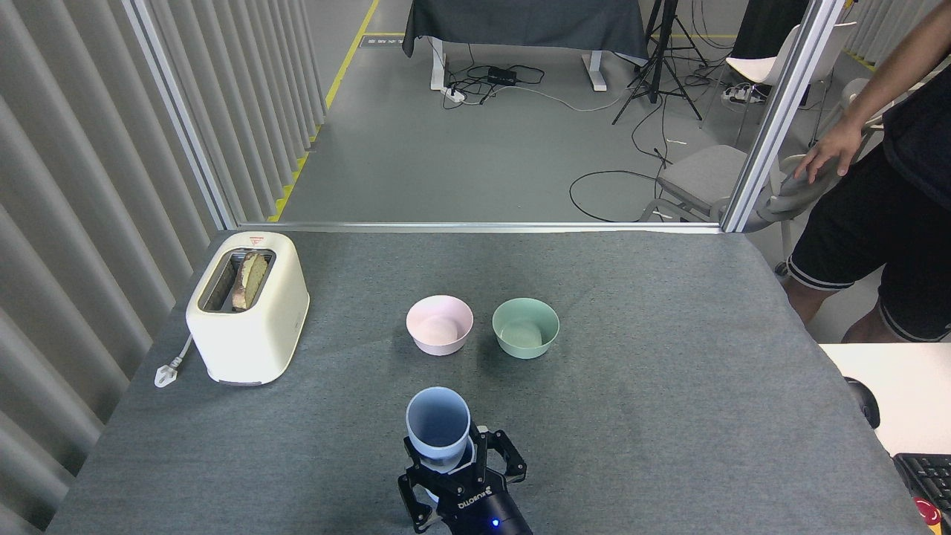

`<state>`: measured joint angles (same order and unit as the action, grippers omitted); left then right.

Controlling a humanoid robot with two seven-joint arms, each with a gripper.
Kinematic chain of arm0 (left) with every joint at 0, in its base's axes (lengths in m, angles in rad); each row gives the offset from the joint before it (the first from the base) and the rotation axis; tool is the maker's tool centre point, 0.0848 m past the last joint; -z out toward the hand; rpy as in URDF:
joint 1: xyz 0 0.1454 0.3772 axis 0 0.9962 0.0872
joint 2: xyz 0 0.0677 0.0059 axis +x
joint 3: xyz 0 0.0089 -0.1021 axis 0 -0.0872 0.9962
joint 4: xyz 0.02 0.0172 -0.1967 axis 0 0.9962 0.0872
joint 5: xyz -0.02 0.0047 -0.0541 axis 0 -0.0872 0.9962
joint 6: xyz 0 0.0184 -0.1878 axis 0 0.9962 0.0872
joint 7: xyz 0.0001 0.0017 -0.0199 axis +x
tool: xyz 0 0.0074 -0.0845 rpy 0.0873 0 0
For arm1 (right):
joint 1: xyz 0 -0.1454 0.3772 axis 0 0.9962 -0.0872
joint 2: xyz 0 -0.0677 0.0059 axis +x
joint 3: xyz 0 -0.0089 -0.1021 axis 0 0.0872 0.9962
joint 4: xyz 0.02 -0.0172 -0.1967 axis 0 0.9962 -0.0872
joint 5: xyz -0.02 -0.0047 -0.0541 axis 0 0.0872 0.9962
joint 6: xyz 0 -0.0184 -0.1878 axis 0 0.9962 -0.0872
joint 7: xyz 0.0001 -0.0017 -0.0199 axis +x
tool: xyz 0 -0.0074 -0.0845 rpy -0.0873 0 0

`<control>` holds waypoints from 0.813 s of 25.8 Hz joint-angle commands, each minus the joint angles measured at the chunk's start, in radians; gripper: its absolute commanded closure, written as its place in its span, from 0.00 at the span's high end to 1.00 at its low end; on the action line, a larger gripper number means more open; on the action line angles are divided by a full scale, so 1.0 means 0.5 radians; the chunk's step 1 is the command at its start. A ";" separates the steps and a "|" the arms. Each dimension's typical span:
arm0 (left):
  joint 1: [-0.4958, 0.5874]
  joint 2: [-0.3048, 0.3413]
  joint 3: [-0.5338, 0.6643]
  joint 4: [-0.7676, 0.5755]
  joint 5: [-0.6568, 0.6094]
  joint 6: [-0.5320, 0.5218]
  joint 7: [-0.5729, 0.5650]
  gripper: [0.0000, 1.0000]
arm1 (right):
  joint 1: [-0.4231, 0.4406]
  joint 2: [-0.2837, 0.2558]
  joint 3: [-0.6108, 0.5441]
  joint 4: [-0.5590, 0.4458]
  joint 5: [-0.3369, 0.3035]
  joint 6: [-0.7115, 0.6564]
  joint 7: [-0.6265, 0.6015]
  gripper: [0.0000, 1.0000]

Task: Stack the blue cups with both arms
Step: 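Open the right gripper and withdraw it from the stacked cups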

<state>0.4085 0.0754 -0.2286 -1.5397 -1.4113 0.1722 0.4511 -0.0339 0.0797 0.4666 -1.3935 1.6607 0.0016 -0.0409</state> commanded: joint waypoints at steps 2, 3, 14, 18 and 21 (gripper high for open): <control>0.002 0.003 0.000 -0.001 0.000 -0.001 0.000 1.00 | 0.006 -0.006 -0.007 0.007 -0.002 0.015 0.002 1.00; 0.002 0.003 0.000 -0.001 0.000 -0.001 0.000 1.00 | 0.006 -0.009 -0.010 0.007 -0.002 0.012 -0.001 1.00; 0.002 0.006 0.000 -0.001 -0.003 -0.001 0.000 1.00 | 0.000 -0.018 -0.231 -0.453 -0.379 0.009 -0.470 1.00; 0.002 0.006 0.000 -0.007 -0.003 -0.001 0.000 1.00 | 0.077 -0.178 -0.688 -0.453 -0.401 -0.037 -0.492 1.00; -0.004 0.006 0.000 -0.010 -0.003 -0.001 0.000 1.00 | 0.362 -0.313 -0.955 -0.413 -0.404 -0.252 -0.615 1.00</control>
<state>0.4089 0.0781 -0.2286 -1.5426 -1.4127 0.1720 0.4509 0.0422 -0.0184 0.1230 -1.6091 1.4670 -0.0487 -0.2984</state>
